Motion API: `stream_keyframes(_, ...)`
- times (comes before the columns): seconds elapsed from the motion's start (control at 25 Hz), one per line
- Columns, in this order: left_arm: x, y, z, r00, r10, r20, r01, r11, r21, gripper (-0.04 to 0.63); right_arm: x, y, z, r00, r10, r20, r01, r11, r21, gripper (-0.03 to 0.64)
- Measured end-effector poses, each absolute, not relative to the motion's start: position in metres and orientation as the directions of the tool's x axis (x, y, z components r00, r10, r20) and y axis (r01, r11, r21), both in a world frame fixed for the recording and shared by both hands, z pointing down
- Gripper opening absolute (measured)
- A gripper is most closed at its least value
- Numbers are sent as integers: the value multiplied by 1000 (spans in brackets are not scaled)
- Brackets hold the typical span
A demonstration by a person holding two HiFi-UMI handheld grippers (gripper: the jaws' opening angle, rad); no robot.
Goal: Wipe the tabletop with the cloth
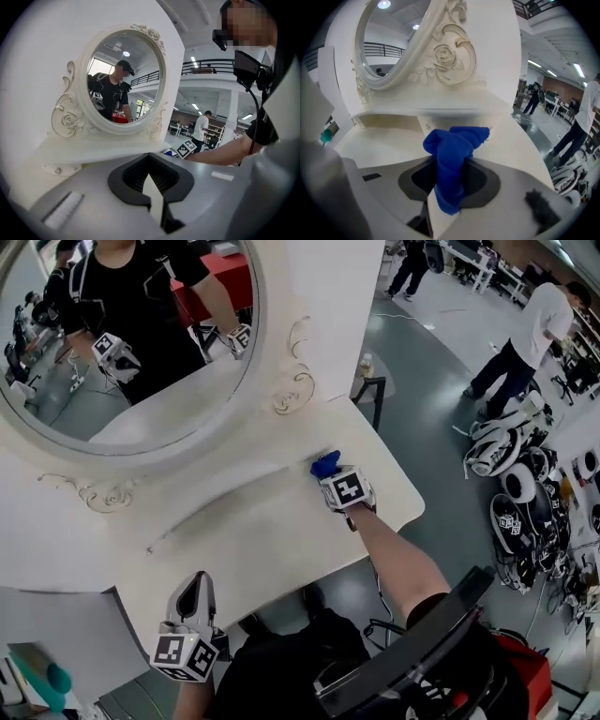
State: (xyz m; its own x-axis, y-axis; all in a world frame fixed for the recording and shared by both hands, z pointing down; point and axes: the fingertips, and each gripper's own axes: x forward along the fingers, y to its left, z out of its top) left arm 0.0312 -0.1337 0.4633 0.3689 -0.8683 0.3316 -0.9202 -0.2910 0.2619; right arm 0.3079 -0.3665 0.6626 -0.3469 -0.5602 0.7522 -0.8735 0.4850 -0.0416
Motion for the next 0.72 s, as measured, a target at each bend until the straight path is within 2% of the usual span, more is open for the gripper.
stream_keyframes(0.2, 34, -138, 462, 371, -865, 337, -919, -292, 263, 8, 319, -345, 668, -373, -546, 750, -866, 496, -69, 129)
stream_keyframes(0.72, 98, -163, 453, 572, -772, 276, -817, -509, 271, 8, 400, -185, 672, -346, -533, 772, -904, 410, -123, 129)
